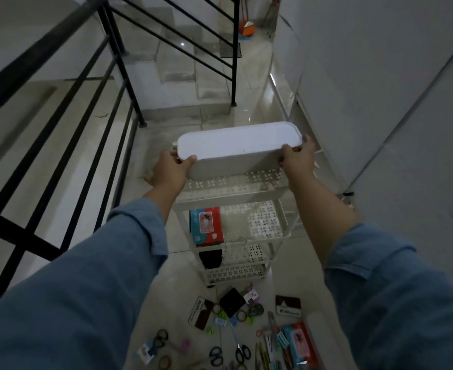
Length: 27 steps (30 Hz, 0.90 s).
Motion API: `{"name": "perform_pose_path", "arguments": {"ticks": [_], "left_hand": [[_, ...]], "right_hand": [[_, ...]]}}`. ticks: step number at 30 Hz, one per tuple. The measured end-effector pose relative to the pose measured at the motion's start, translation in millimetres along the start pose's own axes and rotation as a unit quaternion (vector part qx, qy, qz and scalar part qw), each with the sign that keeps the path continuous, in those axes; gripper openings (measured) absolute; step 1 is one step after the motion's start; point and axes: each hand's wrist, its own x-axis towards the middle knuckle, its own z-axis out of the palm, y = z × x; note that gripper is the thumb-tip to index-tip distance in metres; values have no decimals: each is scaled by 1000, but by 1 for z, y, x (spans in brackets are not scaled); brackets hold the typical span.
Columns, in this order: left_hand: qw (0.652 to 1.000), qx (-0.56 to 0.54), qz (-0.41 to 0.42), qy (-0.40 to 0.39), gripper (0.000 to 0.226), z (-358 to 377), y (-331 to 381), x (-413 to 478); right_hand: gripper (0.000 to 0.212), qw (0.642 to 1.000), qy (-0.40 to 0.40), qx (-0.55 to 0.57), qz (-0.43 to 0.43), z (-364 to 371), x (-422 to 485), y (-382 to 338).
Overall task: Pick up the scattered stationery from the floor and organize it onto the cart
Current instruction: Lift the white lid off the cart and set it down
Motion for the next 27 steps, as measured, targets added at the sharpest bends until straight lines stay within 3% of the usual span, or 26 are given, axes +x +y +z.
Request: {"name": "perform_pose_path", "arguments": {"ticks": [6,12,16,19,23,27], "left_hand": [[999,-21,-2,27,41,6,3,13],[999,-16,2,32,40,8,5,21],[1000,1,-2,31,45,13,4,16],[1000,2,-3,20,59,18,2,8],[992,41,116,40,66,22,6,-31],[964,11,259,-57,61,44,5,-101]], "right_hand": [[62,999,-45,5,2,-1,5,0],[73,990,-140,6,14,-7,5,-4],[81,988,-151,-33,10,-12,1,-1],[74,989,-125,-69,-28,-16,-10,0],[55,986,-74,-114,-97,-27,-39,-2],[35,990,-23,-39,-130,-53,-85,5]]}}
